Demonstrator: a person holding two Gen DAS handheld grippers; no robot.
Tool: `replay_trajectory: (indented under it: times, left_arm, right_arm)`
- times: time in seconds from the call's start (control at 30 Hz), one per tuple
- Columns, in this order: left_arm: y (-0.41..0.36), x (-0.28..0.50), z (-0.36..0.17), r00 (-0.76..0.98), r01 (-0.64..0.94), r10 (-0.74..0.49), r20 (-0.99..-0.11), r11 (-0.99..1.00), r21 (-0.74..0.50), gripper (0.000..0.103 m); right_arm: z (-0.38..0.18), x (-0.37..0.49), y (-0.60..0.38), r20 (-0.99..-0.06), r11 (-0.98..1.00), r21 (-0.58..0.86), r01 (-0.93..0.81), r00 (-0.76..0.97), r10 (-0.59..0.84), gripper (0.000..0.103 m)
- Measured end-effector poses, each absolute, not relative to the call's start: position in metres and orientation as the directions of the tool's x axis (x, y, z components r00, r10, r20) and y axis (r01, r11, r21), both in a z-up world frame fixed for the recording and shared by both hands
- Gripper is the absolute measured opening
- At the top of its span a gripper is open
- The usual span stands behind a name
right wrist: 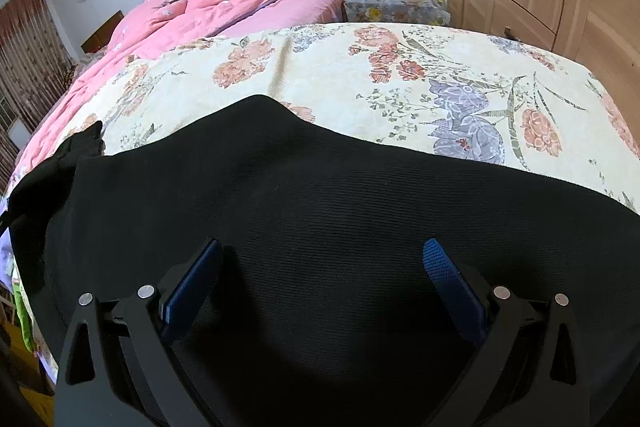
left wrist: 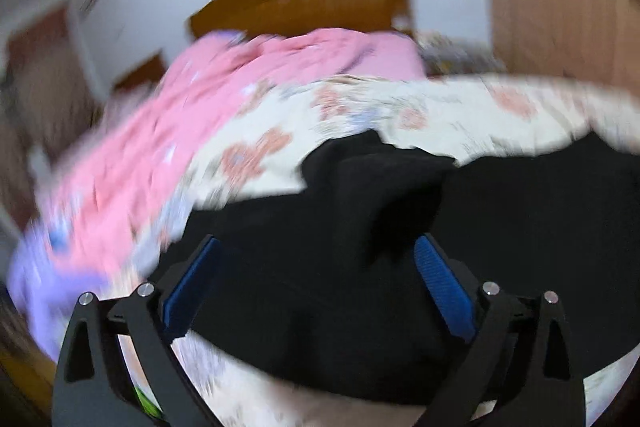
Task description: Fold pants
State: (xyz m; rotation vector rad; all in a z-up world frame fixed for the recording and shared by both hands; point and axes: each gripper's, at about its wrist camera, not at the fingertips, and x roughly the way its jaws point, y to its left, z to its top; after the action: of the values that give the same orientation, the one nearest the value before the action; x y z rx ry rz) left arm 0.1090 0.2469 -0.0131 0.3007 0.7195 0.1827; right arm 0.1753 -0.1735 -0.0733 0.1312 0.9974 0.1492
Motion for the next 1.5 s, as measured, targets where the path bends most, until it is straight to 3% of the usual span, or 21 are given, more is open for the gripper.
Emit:
replay_trajectory:
  times: [0.1, 0.23, 0.3, 0.33, 0.37, 0.4, 0.43, 0.47, 0.53, 0.67, 0.73, 0.83, 0.9, 0.97, 1.03, 1.13, 1.2, 1.23, 1.27, 1.4, 1.5]
  left_arm:
    - [0.204, 0.144, -0.028, 0.727, 0.035, 0.332, -0.601, 0.856, 0.516, 0.097]
    - [0.182, 0.189, -0.048, 0.688, 0.114, 0.404, -0.603, 0.76, 0.64, 0.096]
    - [0.184, 0.215, -0.055, 0.656, 0.152, 0.412, -0.632, 0.748, 0.646, 0.085]
    - [0.184, 0.219, -0.055, 0.649, 0.177, 0.385, -0.656, 0.763, 0.622, 0.07]
    - [0.186, 0.224, -0.055, 0.638, 0.208, 0.345, -0.688, 0.783, 0.586, 0.044]
    - [0.188, 0.227, -0.055, 0.618, 0.241, 0.298, -0.727, 0.809, 0.536, 0.028]
    - [0.193, 0.228, -0.054, 0.609, 0.239, 0.259, -0.75, 0.841, 0.485, 0.018]
    - [0.199, 0.226, -0.05, 0.63, 0.201, 0.242, -0.738, 0.867, 0.455, 0.014]
    - [0.222, 0.209, -0.034, 0.696, 0.081, 0.194, -0.692, 0.936, 0.344, 0.012]
    - [0.313, 0.155, -0.001, 0.825, -0.128, 0.019, -0.564, 0.98, -0.155, 0.012]
    - [0.379, 0.121, -0.008, 0.866, -0.22, -0.031, -0.5, 0.873, -0.435, 0.012]
    - [0.453, 0.089, -0.043, 0.881, -0.312, -0.066, -0.469, 0.664, -0.679, 0.012]
    - [0.48, 0.084, -0.069, 0.865, -0.341, -0.112, -0.488, 0.582, -0.738, 0.012]
    - [0.49, 0.081, -0.09, 0.84, -0.401, -0.11, -0.532, 0.533, -0.745, 0.02]
    - [0.492, 0.073, -0.103, 0.852, -0.399, -0.118, -0.51, 0.486, -0.778, 0.024]
    - [0.491, 0.071, -0.102, 0.887, -0.345, -0.136, -0.442, 0.44, -0.829, 0.05]
    - [0.489, 0.079, -0.096, 0.889, -0.338, -0.138, -0.437, 0.447, -0.828, 0.049]
    - [0.488, 0.084, -0.094, 0.886, -0.338, -0.138, -0.442, 0.459, -0.821, 0.042]
    - [0.487, 0.087, -0.092, 0.881, -0.348, -0.129, -0.454, 0.472, -0.81, 0.017]
    - [0.48, 0.082, -0.079, 0.87, -0.376, -0.086, -0.485, 0.52, -0.767, 0.015]
    - [0.472, 0.061, -0.062, 0.892, -0.359, -0.041, -0.45, 0.539, -0.762, 0.015]
  right_arm:
    - [-0.073, 0.175, -0.174, -0.823, 0.981, 0.186, -0.064, 0.536, 0.191, 0.099]
    - [-0.074, 0.175, -0.174, -0.822, 0.98, 0.187, -0.063, 0.536, 0.191, 0.099]
    - [-0.074, 0.175, -0.174, -0.822, 0.98, 0.186, -0.063, 0.536, 0.191, 0.099]
    - [-0.074, 0.175, -0.174, -0.822, 0.98, 0.187, -0.064, 0.536, 0.192, 0.099]
    - [-0.074, 0.175, -0.175, -0.821, 0.98, 0.19, -0.063, 0.537, 0.194, 0.099]
    - [-0.074, 0.174, -0.174, -0.821, 0.98, 0.19, -0.063, 0.537, 0.194, 0.099]
    - [-0.073, 0.174, -0.175, -0.82, 0.979, 0.193, -0.063, 0.537, 0.196, 0.099]
    - [-0.073, 0.174, -0.175, -0.819, 0.978, 0.197, -0.063, 0.538, 0.199, 0.099]
    - [-0.073, 0.174, -0.175, -0.817, 0.977, 0.203, -0.063, 0.539, 0.204, 0.099]
    - [-0.074, 0.175, -0.176, -0.818, 0.978, 0.2, -0.063, 0.538, 0.203, 0.099]
    - [-0.074, 0.175, -0.175, -0.82, 0.979, 0.196, -0.063, 0.537, 0.199, 0.099]
    - [-0.074, 0.174, -0.175, -0.819, 0.978, 0.199, -0.063, 0.538, 0.201, 0.099]
    - [-0.074, 0.174, -0.175, -0.818, 0.977, 0.203, -0.063, 0.538, 0.204, 0.099]
    - [-0.074, 0.174, -0.175, -0.818, 0.978, 0.201, -0.063, 0.538, 0.202, 0.099]
    - [-0.074, 0.174, -0.175, -0.819, 0.978, 0.199, -0.063, 0.538, 0.202, 0.099]
    - [-0.074, 0.174, -0.175, -0.82, 0.978, 0.196, -0.063, 0.537, 0.199, 0.099]
    - [-0.074, 0.174, -0.174, -0.822, 0.98, 0.191, -0.063, 0.536, 0.195, 0.099]
    - [-0.074, 0.174, -0.174, -0.822, 0.98, 0.189, -0.063, 0.535, 0.193, 0.099]
    - [-0.074, 0.174, -0.174, -0.822, 0.98, 0.189, -0.063, 0.535, 0.193, 0.099]
    - [-0.074, 0.174, -0.173, -0.822, 0.98, 0.191, -0.063, 0.536, 0.194, 0.099]
    - [-0.074, 0.174, -0.174, -0.822, 0.98, 0.19, -0.063, 0.535, 0.194, 0.099]
